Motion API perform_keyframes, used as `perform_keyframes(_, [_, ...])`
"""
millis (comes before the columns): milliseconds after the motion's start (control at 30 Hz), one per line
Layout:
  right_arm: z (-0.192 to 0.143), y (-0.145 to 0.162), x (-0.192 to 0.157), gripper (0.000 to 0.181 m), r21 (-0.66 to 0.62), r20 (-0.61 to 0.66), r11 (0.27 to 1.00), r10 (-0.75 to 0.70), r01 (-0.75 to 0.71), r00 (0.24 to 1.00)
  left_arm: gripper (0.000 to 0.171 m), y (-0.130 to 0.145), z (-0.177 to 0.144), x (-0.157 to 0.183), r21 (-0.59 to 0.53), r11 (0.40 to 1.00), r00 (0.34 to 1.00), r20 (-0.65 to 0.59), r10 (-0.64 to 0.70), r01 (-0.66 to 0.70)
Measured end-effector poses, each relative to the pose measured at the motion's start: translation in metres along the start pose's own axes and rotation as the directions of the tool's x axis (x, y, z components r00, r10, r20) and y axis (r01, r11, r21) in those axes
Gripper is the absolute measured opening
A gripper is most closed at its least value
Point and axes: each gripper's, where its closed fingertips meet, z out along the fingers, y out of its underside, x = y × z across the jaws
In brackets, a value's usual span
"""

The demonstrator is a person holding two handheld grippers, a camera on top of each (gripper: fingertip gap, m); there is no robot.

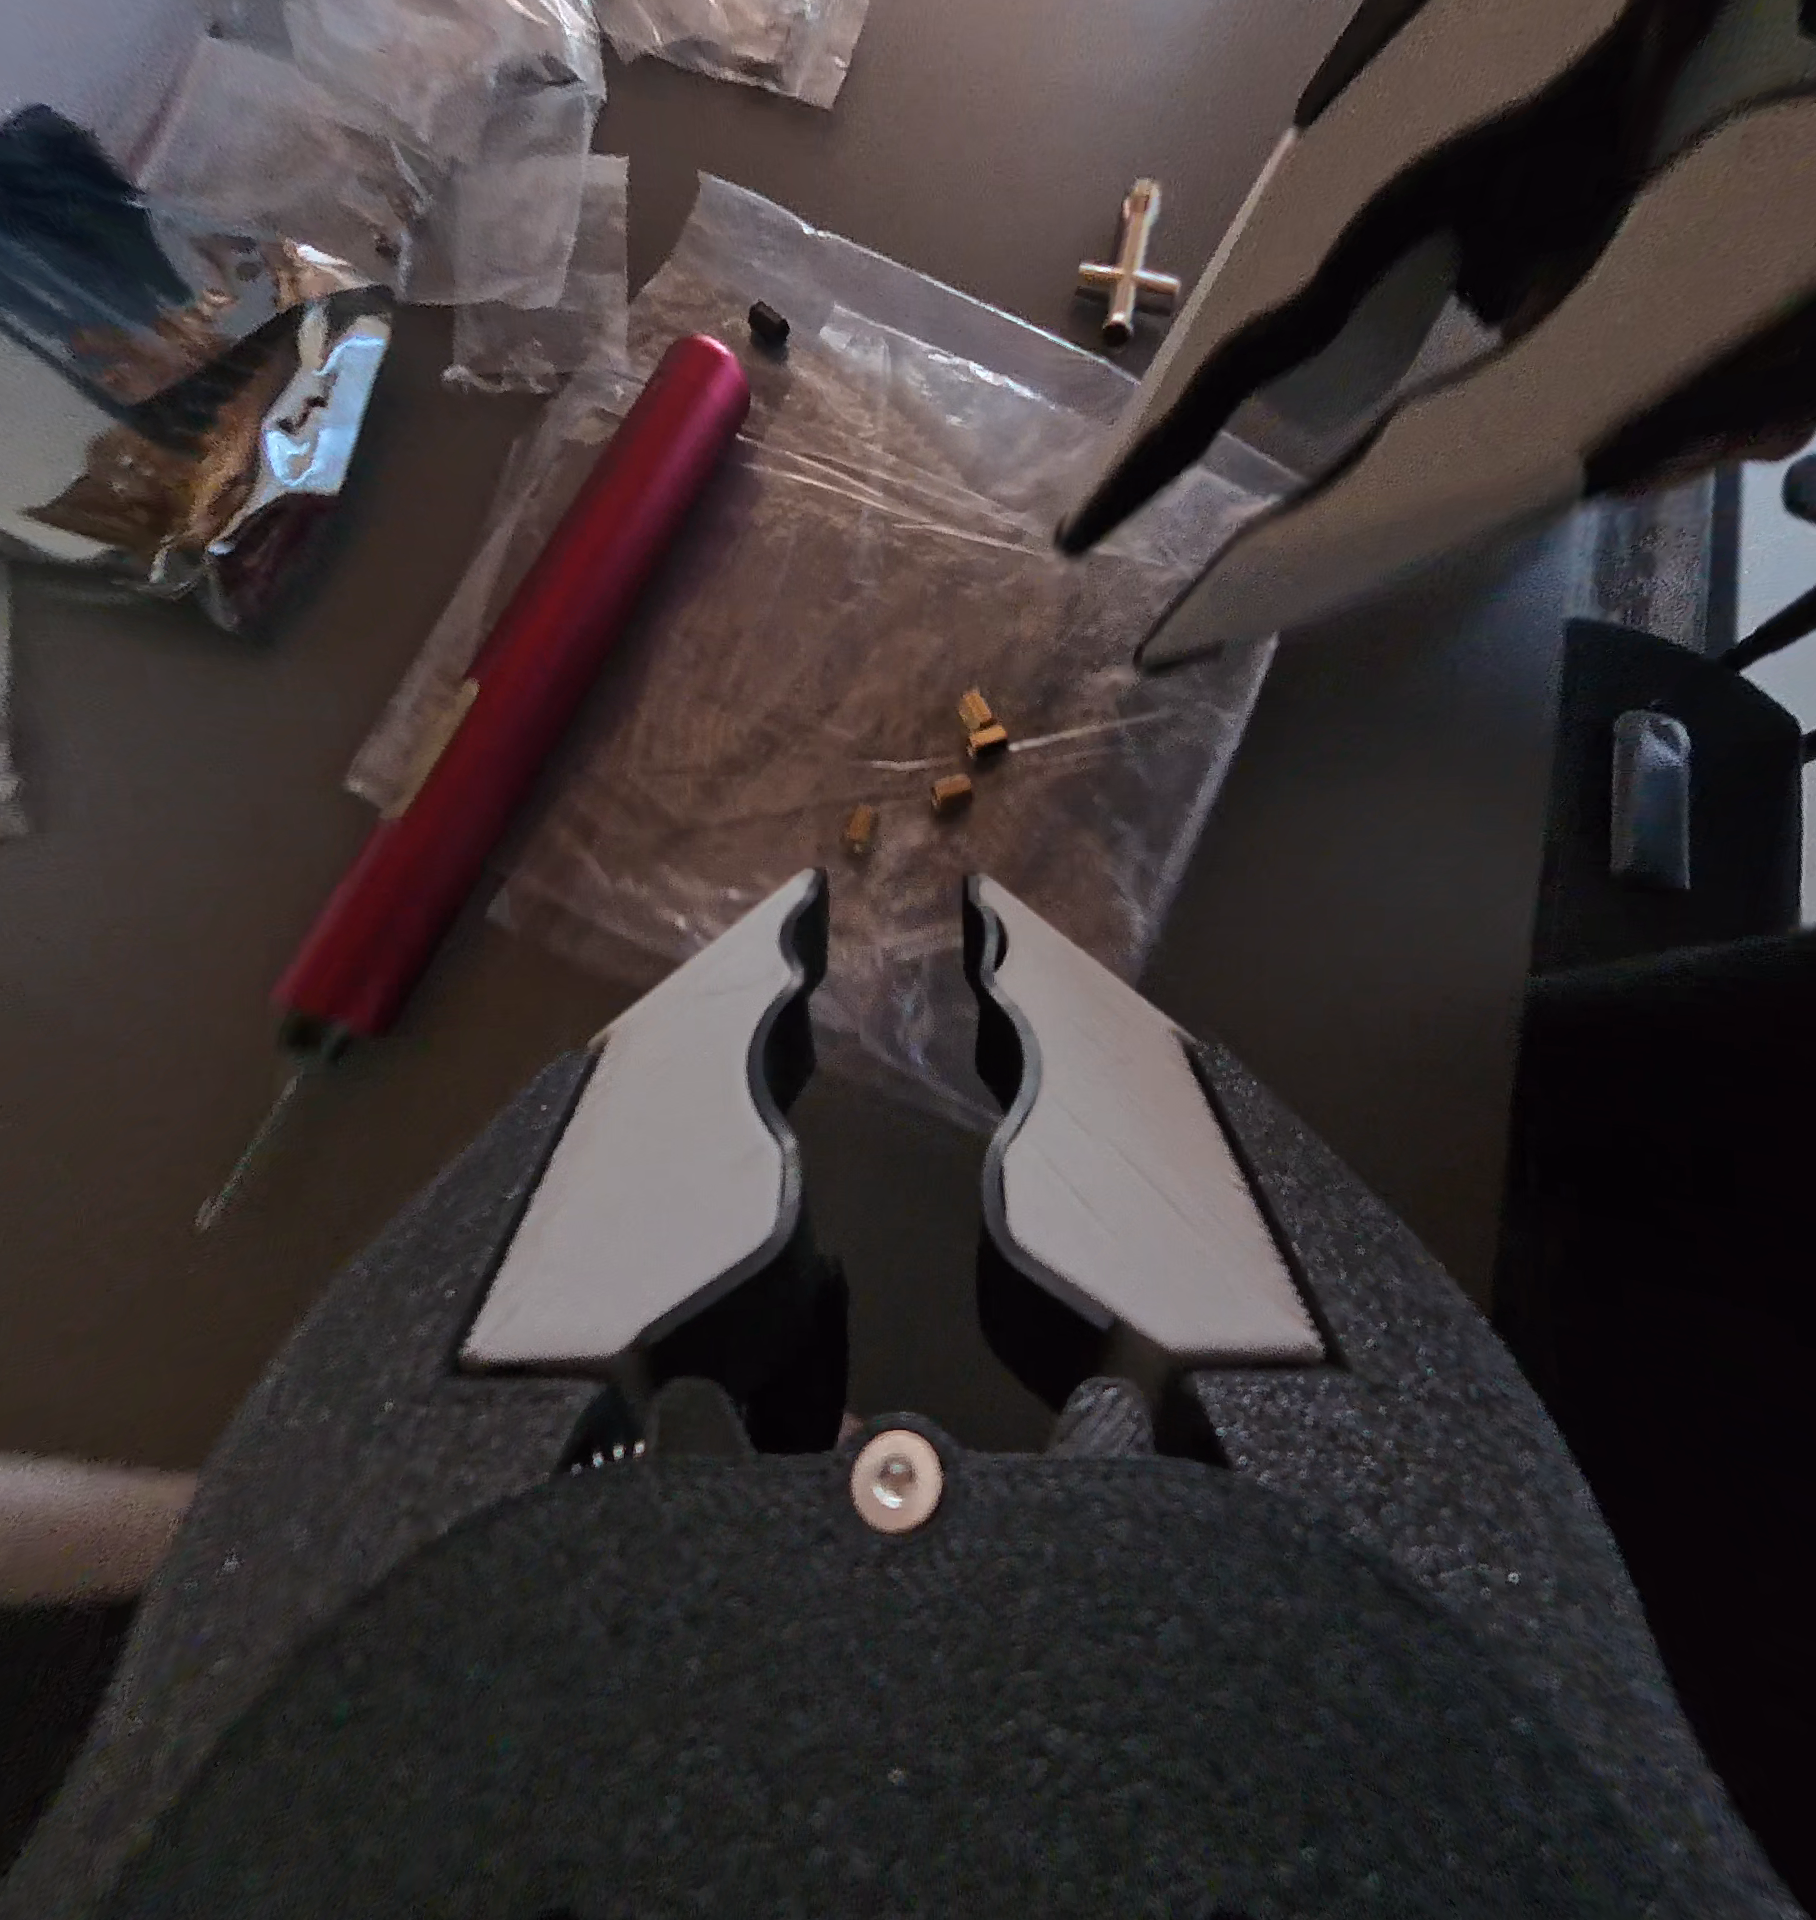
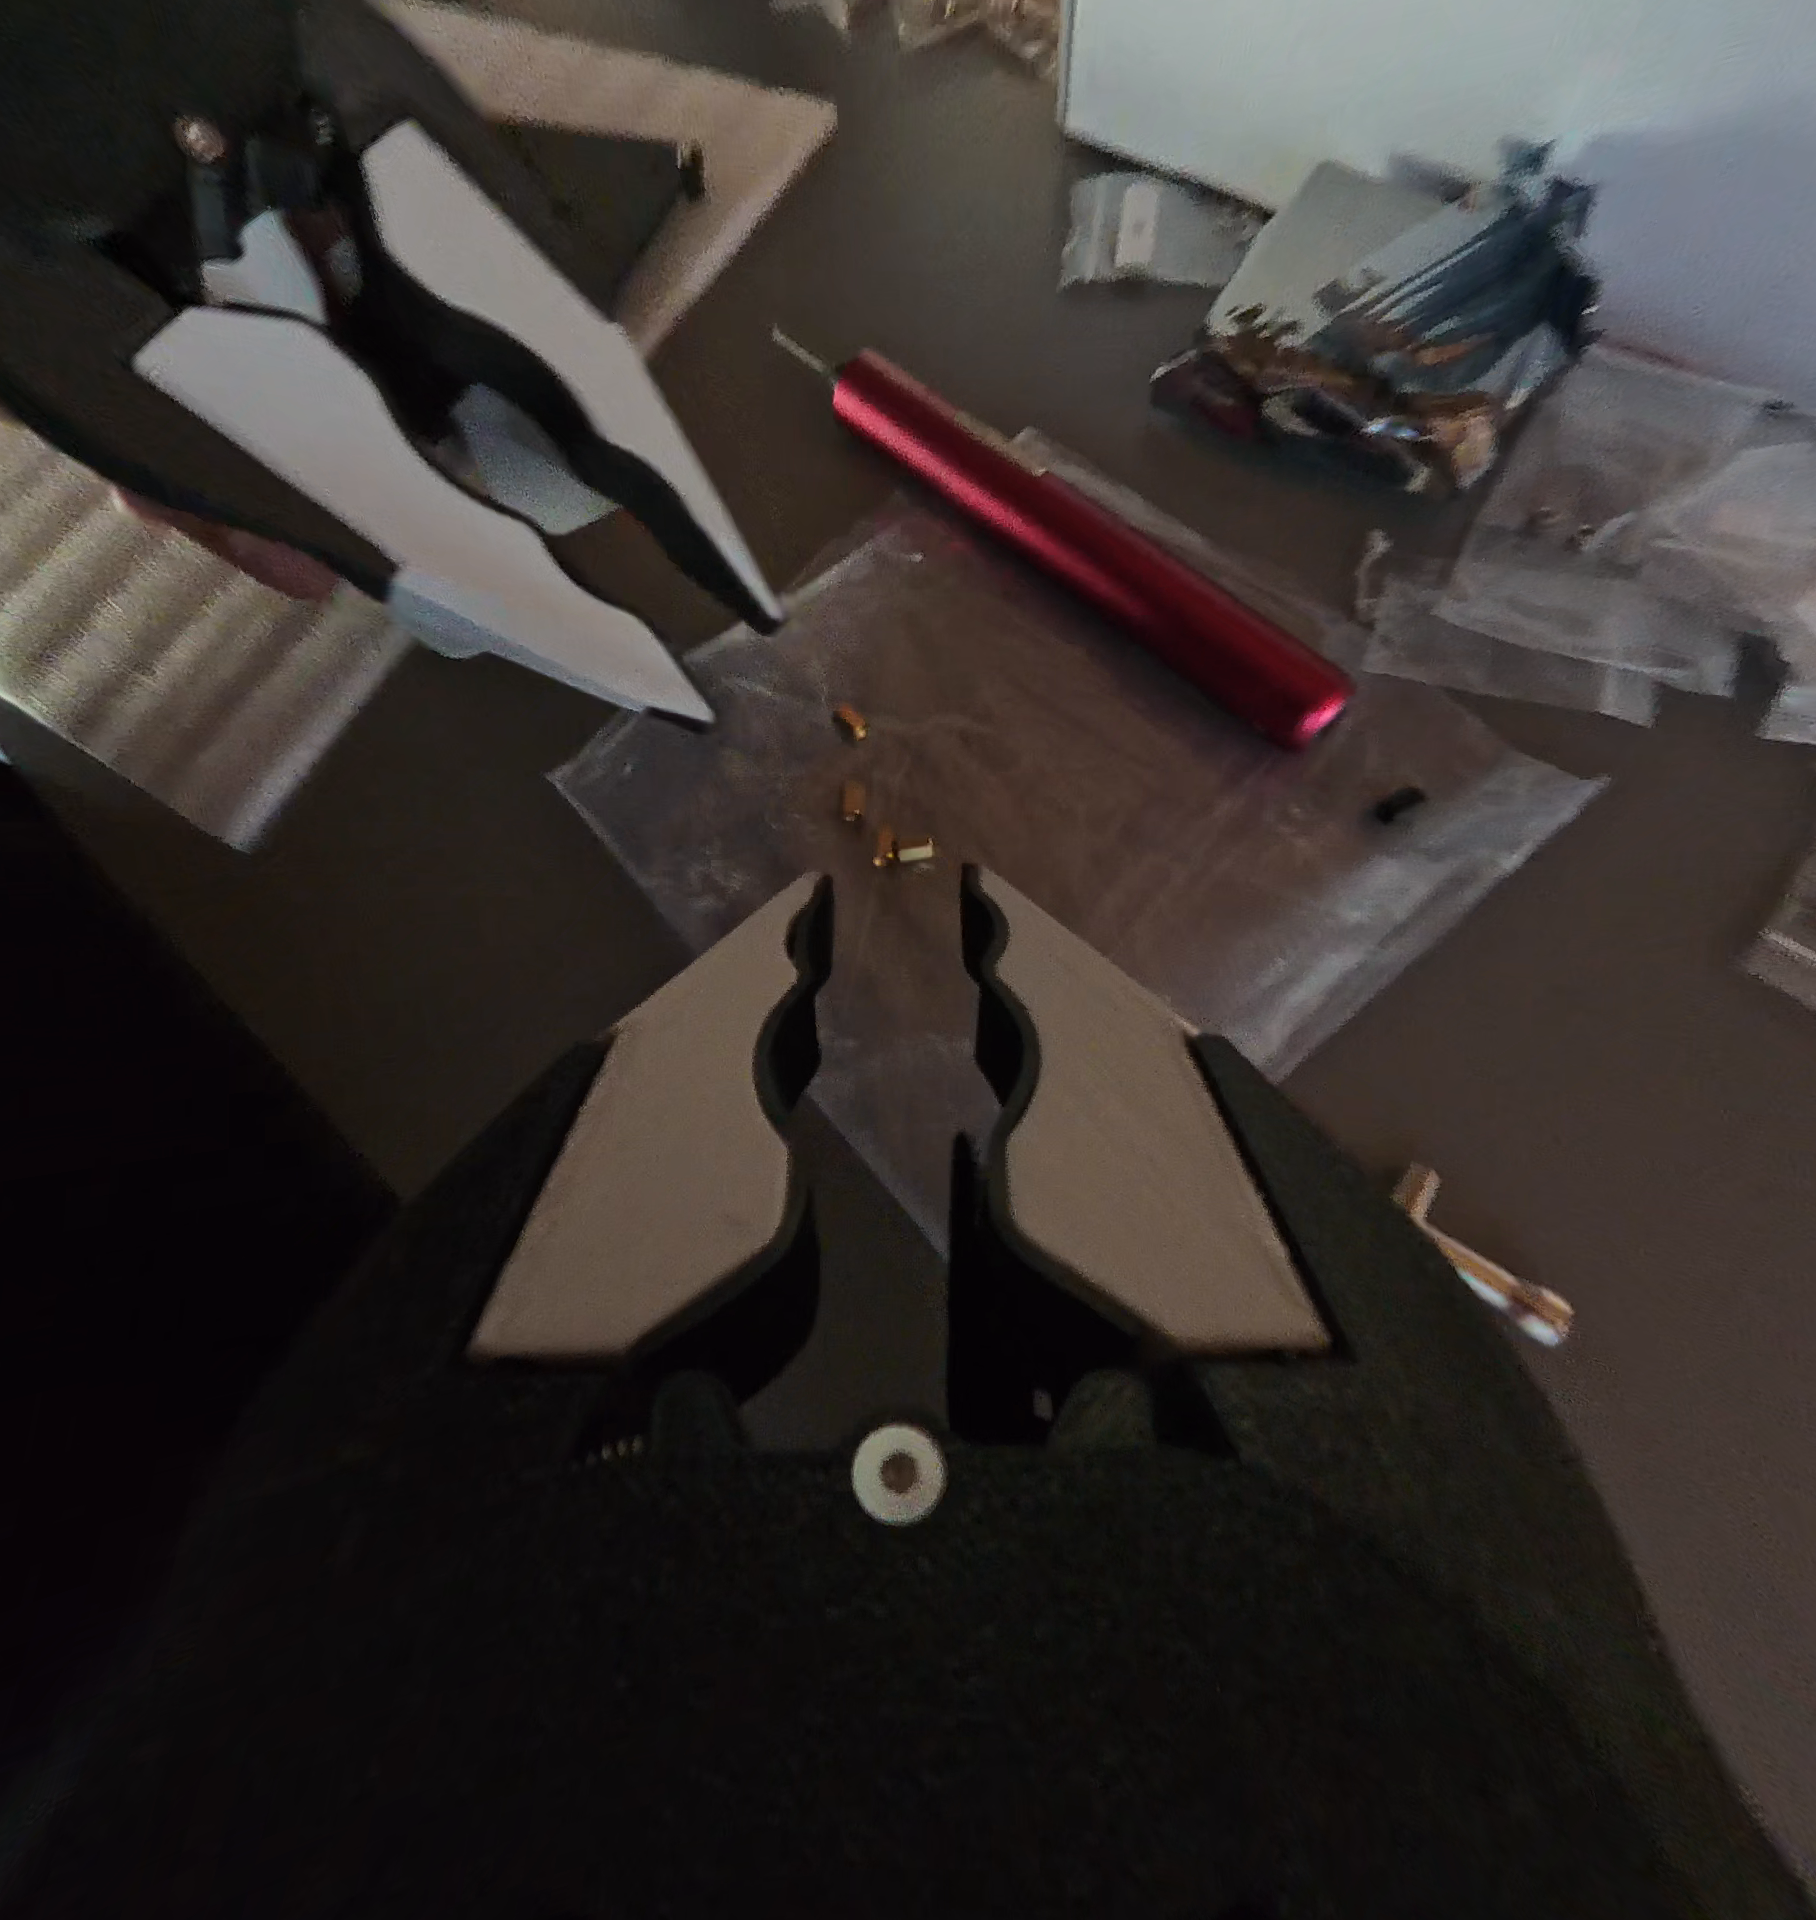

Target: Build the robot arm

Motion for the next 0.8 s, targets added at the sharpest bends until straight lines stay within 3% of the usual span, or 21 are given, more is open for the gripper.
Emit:
perform_keyframes(100, [-0.028,-0.018,-0.004,0.022,0.106,0.022,0.992,0.069,-0.071,0.997,0.025,0.012,-0.042,0.003,0.054,0.996,0.997,0.03,-0.069,0.068])
perform_keyframes(200, [-0.025,-0.033,-0.028,0.023,0.147,0.122,0.983,0.092,-0.11,0.988,0.025,0.041,-0.089,-0.005,0.105,0.98,0.978,0.105,-0.177,0.166])
perform_keyframes(367, [0.042,-0.057,-0.099,0.03,0.141,0.247,0.989,-0.081,0.047,0.966,0.023,0.121,-0.179,-0.03,0.113,0.947,0.906,0.275,-0.321,0.301])
perform_keyframes(467, [0.088,-0.078,-0.137,0.032,0.154,0.261,0.976,-0.191,0.154,0.946,0.025,0.177,-0.23,-0.059,0.085,0.951,0.824,0.481,-0.3,0.297])
perform_keyframes(533, [0.118,-0.082,-0.152,0.036,0.116,0.245,0.961,-0.274,0.253,0.93,0.026,0.203,-0.252,-0.068,0.067,0.957,0.786,0.557,-0.27,0.281])
perform_keyframes(633, [0.144,-0.089,-0.161,0.035,0.094,0.186,0.912,-0.411,0.4,0.892,0.025,0.22,-0.272,-0.071,0.086,0.958,0.77,0.577,-0.273,0.275])
perform_keyframes(800, [0.16,-0.093,-0.164,0.04,0.04,0.227,0.914,-0.403,0.405,0.887,0.026,0.23,-0.292,-0.073,0.191,0.932,0.739,0.569,-0.362,0.309])
